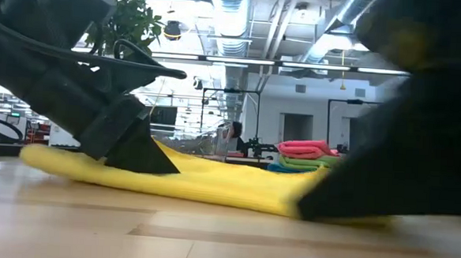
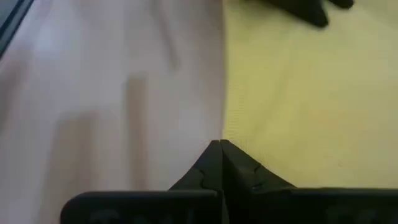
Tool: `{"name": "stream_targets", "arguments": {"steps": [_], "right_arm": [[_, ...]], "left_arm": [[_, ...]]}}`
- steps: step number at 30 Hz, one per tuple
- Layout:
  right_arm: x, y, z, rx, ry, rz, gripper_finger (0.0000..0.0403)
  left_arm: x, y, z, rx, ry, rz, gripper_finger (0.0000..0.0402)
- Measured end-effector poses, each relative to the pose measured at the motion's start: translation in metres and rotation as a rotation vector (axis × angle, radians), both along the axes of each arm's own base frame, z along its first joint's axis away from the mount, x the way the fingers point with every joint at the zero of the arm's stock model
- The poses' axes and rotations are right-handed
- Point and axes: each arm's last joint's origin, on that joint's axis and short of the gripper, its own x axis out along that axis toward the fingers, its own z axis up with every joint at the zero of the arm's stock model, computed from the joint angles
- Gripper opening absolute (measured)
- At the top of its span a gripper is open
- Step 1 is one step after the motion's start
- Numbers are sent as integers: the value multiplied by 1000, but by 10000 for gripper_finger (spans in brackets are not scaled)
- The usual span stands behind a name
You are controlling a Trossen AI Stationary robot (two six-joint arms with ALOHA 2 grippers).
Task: Fold microfiber towels
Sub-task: Fold the yellow microfiber cloth
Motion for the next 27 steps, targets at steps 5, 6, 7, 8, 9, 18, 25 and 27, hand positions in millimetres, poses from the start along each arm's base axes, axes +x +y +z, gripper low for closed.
{"name": "stream_targets", "arguments": {"steps": [5, 6, 7, 8, 9, 18, 25, 27], "right_arm": [[-36, 4, 22, -31, 91, -66, 25], [-41, 5, 25, -43, 79, -84, 23], [-45, 6, 31, -49, 49, -101, 21], [-48, 8, 37, -55, 6, -114, 21], [-50, 9, 44, -62, -39, -126, 20], [-33, -7, 43, -145, -285, -353, 22], [-36, -11, -29, -23, -208, -451, 18], [-42, -9, -36, -27, -209, -454, 23]], "left_arm": [[1, -1, 1, -14, -7, -8, 228], [1, -1, 1, -16, -11, -8, 228], [1, -1, 1, -20, -18, -10, 228], [2, -1, 2, -24, -26, -11, 228], [2, -1, 2, -27, -31, -12, 228], [7, -5, 8, -80, -91, -50, 228], [7, -5, 8, -74, -93, -44, 228], [7, -5, 8, -74, -93, -44, 228]]}}
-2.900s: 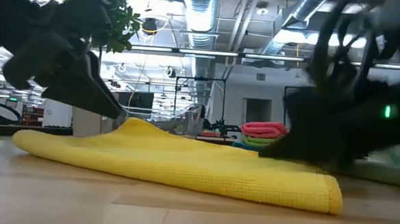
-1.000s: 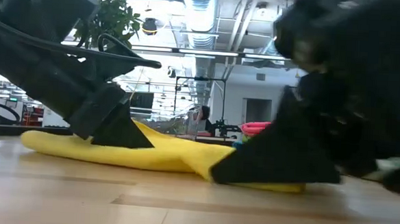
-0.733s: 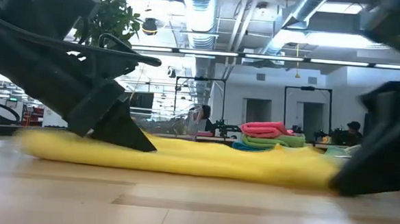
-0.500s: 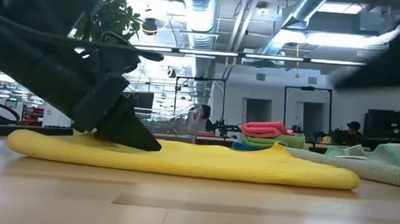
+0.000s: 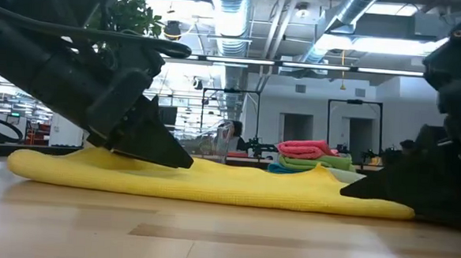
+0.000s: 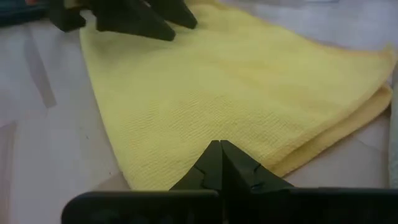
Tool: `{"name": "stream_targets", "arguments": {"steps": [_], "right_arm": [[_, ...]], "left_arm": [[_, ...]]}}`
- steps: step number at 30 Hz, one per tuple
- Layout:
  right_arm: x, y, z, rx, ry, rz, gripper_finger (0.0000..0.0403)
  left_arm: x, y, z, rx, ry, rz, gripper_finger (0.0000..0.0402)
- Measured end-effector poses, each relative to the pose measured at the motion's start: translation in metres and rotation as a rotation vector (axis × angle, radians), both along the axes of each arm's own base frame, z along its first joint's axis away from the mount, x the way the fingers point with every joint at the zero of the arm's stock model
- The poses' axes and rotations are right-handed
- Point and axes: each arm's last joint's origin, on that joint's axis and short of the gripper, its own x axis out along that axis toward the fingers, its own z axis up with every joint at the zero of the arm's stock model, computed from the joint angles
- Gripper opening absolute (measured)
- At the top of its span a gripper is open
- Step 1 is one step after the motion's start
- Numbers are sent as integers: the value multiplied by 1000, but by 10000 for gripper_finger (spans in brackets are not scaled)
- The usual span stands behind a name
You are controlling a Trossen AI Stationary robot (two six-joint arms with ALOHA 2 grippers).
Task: Fold microfiber towels
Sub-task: Fold the yellow microfiber cloth
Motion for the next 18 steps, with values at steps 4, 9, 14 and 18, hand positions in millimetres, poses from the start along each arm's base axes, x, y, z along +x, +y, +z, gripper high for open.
{"name": "stream_targets", "arguments": {"steps": [4, 9, 14, 18], "right_arm": [[-10, 0, 14, 11, 11, -6, 26], [-18, -5, 73, -75, -26, 13, 28], [-20, -7, 114, -95, 68, 119, 52], [-20, -4, 121, -3, 258, 272, 81]], "left_arm": [[1, 0, 2, -3, -8, -7, 228], [3, -2, 17, 7, -55, -43, 228], [2, -3, 35, 14, -91, -71, 228], [-2, -14, 46, -2, -122, -170, 227]]}}
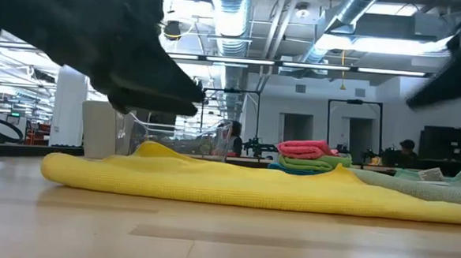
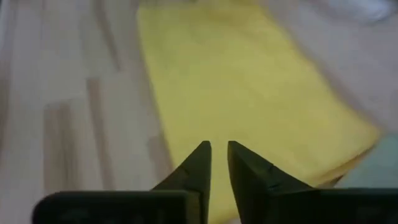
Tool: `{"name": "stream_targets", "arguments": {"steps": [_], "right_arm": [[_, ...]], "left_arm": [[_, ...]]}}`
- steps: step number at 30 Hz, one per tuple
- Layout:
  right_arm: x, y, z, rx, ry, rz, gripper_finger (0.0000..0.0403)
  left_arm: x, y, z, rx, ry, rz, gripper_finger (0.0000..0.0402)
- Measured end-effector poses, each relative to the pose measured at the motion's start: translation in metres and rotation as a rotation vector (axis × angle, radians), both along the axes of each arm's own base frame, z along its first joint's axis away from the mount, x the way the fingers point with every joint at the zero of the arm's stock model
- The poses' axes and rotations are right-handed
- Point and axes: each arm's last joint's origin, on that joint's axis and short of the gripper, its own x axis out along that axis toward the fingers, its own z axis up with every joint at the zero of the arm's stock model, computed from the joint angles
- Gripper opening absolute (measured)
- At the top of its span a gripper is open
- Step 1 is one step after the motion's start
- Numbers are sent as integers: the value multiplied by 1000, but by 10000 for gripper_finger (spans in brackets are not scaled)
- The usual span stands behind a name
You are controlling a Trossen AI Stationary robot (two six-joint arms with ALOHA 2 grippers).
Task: Fold microfiber towels
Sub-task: Fold the yellow microfiber cloth
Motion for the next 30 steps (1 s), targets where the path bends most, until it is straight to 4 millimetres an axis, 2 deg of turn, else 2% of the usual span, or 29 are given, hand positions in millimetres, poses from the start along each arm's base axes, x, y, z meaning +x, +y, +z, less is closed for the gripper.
{"name": "stream_targets", "arguments": {"steps": [5, 11, 14, 19, 23, 30], "right_arm": [[11, 8, -13, -11, 22, 86, 128], [19, 4, -38, -21, 57, 36, 185], [15, 7, -53, -5, 88, 24, 200], [6, 16, -66, 20, 65, -10, 202], [2, 17, -68, 31, 63, -33, 192], [6, 9, -67, 45, 107, -68, 142]], "left_arm": [[-9, -15, -5, 35, 16, -53, 209], [-15, -21, -6, 51, 9, -39, 183], [-17, -23, -8, 40, 25, -40, 174], [-20, -25, -9, 39, 38, -42, 163], [-20, -25, -10, 48, 52, -42, 154], [-23, -23, -15, 55, 96, -17, 134]]}}
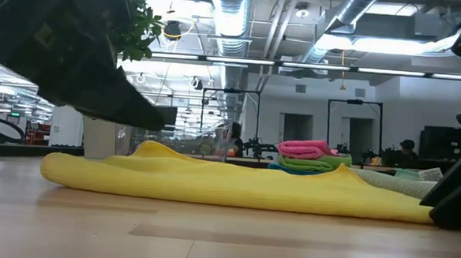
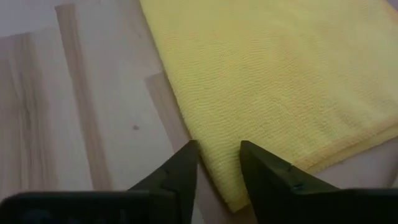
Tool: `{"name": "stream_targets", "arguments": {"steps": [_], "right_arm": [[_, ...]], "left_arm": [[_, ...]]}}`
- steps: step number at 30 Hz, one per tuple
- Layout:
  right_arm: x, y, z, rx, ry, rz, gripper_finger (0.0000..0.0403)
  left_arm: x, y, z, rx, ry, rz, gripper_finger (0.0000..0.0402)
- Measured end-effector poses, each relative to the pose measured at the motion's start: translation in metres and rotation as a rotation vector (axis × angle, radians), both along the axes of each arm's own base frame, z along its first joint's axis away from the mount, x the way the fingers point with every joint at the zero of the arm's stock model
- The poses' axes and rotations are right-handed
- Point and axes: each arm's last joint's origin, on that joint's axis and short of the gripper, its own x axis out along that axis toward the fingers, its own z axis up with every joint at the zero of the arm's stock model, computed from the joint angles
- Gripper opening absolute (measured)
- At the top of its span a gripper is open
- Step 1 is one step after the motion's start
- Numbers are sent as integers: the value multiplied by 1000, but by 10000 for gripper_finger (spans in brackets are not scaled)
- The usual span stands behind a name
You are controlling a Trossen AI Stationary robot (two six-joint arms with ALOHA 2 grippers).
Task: Fold microfiber towels
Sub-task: Fold the yellow microfiber cloth
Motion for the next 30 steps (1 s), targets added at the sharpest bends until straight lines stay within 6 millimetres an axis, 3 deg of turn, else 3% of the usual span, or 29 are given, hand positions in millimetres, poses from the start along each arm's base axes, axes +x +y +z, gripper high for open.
{"name": "stream_targets", "arguments": {"steps": [9, 14, 23, 30], "right_arm": [[9, -7, 7, -8, 31, 12, 51], [18, -6, 23, -33, 62, 94, 12], [55, -13, 67, -84, 36, 196, 38], [82, -31, 78, -57, 97, 271, 29]], "left_arm": [[2, -6, -34, -31, 80, -48, 85], [4, -7, -38, -29, 80, -34, 60], [4, -7, -38, -31, 83, -39, 46], [3, -7, -39, -18, 96, -45, 45]]}}
